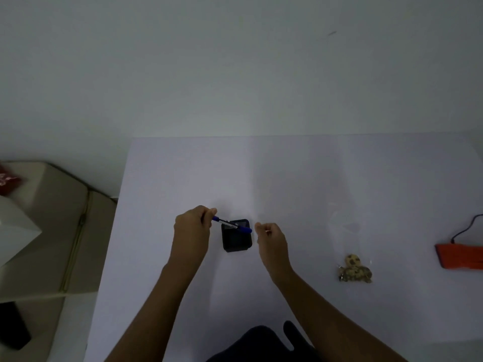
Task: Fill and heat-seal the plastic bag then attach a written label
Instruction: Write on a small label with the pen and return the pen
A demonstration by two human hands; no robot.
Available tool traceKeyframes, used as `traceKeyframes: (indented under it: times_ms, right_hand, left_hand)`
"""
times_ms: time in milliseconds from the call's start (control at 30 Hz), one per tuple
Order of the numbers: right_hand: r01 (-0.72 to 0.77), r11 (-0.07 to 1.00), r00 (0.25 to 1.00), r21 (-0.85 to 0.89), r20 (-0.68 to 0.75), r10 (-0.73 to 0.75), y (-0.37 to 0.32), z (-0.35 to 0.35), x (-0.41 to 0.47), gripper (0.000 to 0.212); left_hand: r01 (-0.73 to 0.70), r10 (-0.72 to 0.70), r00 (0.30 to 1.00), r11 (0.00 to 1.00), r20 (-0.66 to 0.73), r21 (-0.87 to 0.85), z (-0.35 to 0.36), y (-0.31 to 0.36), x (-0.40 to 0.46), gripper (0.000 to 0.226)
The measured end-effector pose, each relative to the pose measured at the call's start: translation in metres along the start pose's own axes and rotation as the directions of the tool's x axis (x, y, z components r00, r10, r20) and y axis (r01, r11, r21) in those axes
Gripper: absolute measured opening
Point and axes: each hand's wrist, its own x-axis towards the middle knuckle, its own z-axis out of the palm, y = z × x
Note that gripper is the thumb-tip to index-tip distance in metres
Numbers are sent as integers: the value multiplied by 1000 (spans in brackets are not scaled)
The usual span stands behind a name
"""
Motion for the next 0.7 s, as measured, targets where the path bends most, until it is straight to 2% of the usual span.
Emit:
traceKeyframes:
  times_ms: [133, 333, 433, 533, 633, 700]
  right_hand:
    - [-23, 997, 1000, -75, 15, 24, 20, 7, 2, 23]
    - [-12, 991, 998, -136, 63, 21, 35, 20, 9, 19]
    - [-8, 991, 997, -135, 76, 18, 42, 25, 14, 16]
    - [6, 993, 997, -121, 77, 3, 47, 27, 20, 14]
    - [25, 995, 997, -100, 82, -17, 47, 31, 28, 15]
    - [30, 997, 996, -74, 82, -24, 43, 34, 34, 16]
  left_hand:
    - [60, -66, 992, 997, 107, 57, 32, -23, 4, 31]
    - [102, -123, 980, 986, 159, 134, 64, -46, 8, 28]
    - [114, -129, 978, 989, 165, 98, 73, -49, 6, 28]
    - [186, -192, 972, 981, 135, 53, 84, -54, 3, 30]
    - [329, -318, 928, 944, 196, -26, 96, -61, 0, 48]
    - [343, -307, 920, 932, 242, -120, 102, -61, 0, 46]
